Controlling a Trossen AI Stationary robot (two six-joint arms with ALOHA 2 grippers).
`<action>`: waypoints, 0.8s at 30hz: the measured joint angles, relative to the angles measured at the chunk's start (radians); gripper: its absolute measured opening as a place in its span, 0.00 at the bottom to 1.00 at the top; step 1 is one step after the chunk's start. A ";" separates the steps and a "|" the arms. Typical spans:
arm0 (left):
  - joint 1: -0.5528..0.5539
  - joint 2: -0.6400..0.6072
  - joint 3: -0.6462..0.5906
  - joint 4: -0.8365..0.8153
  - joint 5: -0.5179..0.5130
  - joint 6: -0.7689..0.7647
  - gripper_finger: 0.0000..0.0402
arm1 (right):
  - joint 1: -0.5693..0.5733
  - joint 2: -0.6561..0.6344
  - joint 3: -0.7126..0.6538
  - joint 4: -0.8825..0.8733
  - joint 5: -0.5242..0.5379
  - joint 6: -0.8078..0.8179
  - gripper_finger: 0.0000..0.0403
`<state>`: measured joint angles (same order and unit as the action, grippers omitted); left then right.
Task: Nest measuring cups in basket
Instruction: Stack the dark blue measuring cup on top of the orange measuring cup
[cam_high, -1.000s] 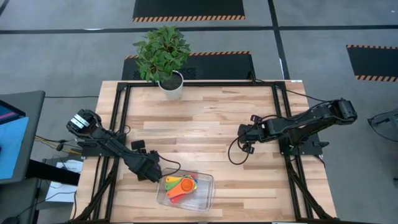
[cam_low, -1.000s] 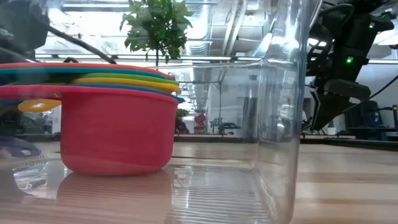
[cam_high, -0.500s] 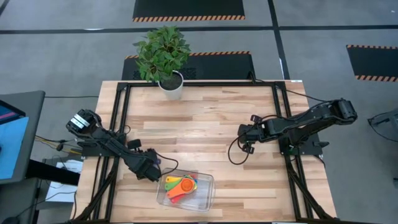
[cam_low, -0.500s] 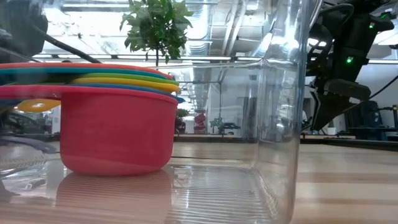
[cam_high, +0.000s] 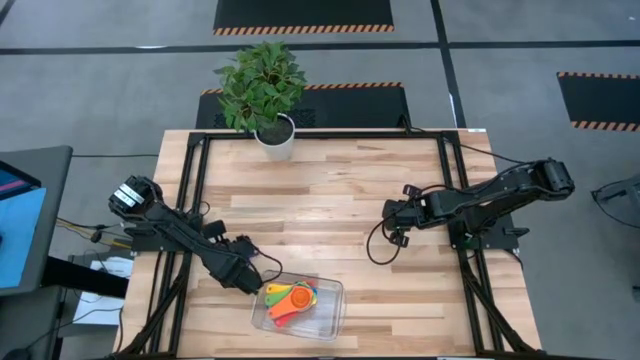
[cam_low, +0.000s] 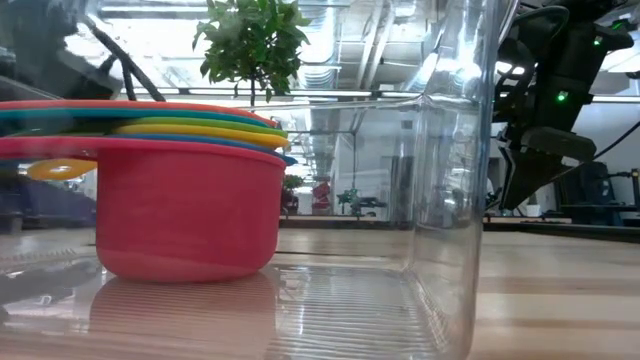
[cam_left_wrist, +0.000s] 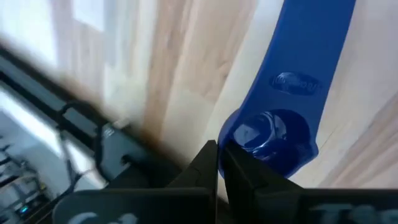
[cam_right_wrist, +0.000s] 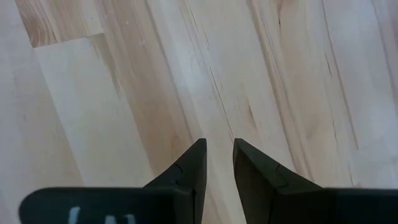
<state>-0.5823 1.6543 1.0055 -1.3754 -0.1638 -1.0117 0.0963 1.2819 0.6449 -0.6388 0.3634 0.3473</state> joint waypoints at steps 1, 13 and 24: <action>0.000 0.000 0.015 -0.025 -0.002 -0.007 0.00 | 0.000 0.000 0.000 0.000 0.000 0.000 0.25; 0.000 0.000 0.287 -0.194 -0.132 -0.047 0.00 | 0.000 0.000 0.000 -0.001 0.001 -0.030 0.25; 0.053 0.002 0.455 -0.016 -0.342 -0.025 0.00 | 0.000 0.000 0.000 -0.005 0.001 -0.042 0.25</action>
<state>-0.5291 1.6558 1.4603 -1.3915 -0.5063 -1.0368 0.0963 1.2819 0.6449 -0.6435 0.3646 0.3049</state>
